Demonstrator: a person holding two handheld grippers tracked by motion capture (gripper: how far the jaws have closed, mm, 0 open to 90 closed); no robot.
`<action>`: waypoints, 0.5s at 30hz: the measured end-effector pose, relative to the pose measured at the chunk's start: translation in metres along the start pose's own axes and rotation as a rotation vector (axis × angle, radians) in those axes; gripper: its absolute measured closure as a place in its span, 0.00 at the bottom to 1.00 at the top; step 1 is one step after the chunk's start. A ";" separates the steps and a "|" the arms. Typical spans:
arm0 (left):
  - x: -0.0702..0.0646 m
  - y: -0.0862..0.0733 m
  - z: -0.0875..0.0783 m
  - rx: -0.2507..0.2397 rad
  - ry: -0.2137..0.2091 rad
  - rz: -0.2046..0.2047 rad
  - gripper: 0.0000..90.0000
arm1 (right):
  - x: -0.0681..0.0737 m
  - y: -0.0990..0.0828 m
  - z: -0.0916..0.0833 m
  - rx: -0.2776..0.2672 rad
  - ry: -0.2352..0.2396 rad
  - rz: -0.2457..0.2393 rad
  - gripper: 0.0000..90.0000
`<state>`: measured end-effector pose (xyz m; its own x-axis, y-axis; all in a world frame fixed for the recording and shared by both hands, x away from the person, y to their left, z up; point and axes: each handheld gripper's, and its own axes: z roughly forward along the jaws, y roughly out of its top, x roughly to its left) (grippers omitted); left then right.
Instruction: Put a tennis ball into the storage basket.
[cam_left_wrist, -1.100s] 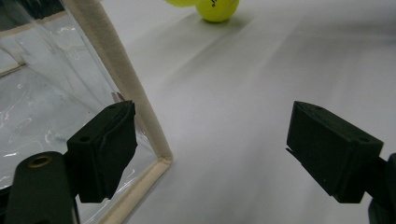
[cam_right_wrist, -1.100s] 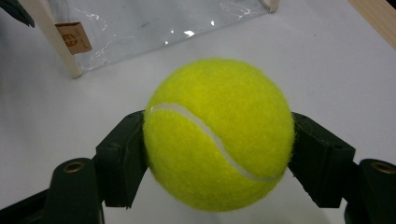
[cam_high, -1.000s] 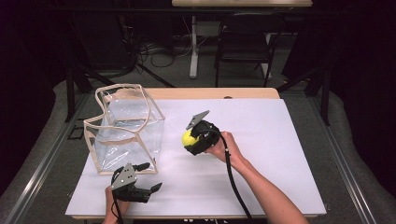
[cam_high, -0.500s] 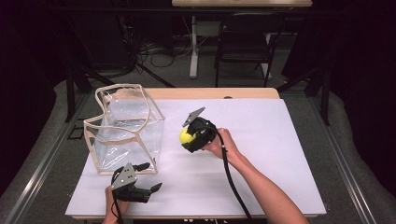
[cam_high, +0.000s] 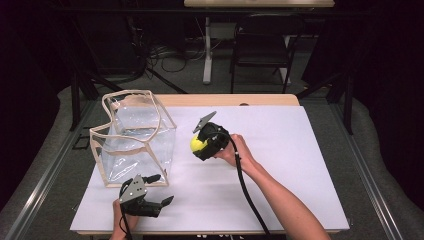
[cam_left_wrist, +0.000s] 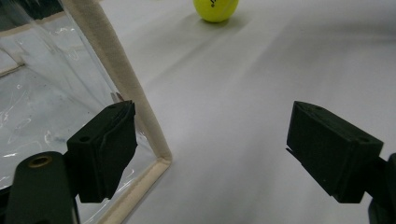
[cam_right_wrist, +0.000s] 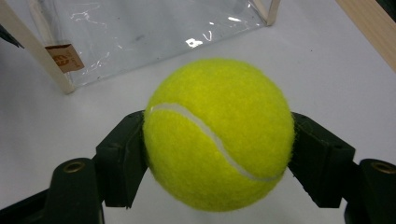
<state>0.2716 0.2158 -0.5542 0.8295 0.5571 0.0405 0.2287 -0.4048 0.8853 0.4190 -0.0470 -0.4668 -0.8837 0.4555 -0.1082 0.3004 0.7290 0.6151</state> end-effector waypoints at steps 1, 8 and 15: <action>0.000 0.000 0.000 -0.003 0.000 -0.001 0.18 | 0.000 0.001 0.000 -0.001 0.001 0.004 0.30; 0.000 0.000 0.000 -0.004 0.000 0.001 0.18 | 0.000 0.007 0.000 0.002 0.002 -0.012 0.30; 0.000 0.000 0.000 -0.008 0.000 -0.001 0.18 | -0.002 0.011 0.000 0.001 0.003 -0.011 0.30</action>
<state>0.2717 0.2160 -0.5543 0.8293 0.5573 0.0400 0.2252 -0.3990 0.8889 0.4239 -0.0404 -0.4596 -0.8878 0.4461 -0.1129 0.2912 0.7345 0.6130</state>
